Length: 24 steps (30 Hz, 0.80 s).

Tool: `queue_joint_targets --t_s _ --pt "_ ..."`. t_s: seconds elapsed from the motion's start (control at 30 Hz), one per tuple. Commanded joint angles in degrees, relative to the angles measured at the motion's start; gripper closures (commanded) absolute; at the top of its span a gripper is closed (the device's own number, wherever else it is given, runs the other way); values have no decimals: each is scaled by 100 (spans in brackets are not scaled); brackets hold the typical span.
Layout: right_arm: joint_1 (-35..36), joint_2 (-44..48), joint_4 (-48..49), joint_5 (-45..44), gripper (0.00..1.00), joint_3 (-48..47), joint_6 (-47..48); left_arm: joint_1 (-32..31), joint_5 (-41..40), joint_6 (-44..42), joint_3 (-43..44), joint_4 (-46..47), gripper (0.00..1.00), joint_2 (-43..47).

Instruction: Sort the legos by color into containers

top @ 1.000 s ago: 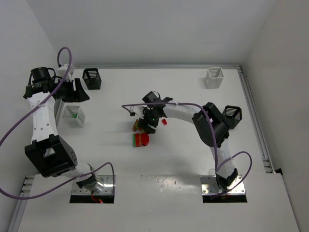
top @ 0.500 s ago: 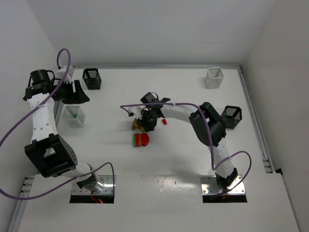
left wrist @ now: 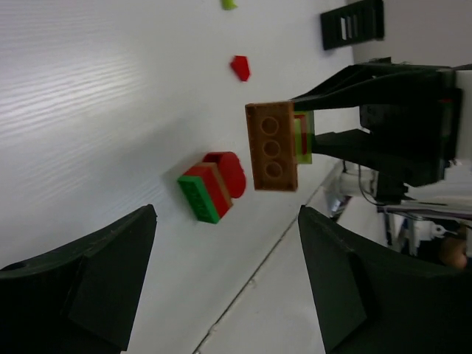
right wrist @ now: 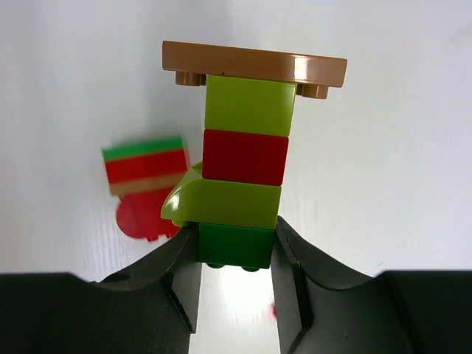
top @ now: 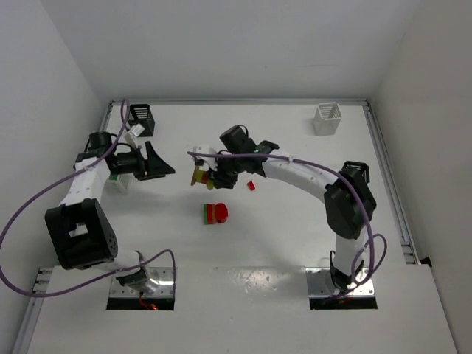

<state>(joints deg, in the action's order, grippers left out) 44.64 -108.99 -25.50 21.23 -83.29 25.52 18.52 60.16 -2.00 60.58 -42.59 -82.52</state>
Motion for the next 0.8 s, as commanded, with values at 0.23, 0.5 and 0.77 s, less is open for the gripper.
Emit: queue_joint_targets --t_s 0.23,0.5,0.77 --pt "562 194 185 523 97 -662 -144 -841 918 1817 -362 1780 16 -123" --pt "739 18 185 285 97 -830 -144 -1237 1147 1931 -414 1982 16 -247" --pt "739 -35 563 -215 98 -891 -486 -1536 1147 2045 -705 2149 16 -80"
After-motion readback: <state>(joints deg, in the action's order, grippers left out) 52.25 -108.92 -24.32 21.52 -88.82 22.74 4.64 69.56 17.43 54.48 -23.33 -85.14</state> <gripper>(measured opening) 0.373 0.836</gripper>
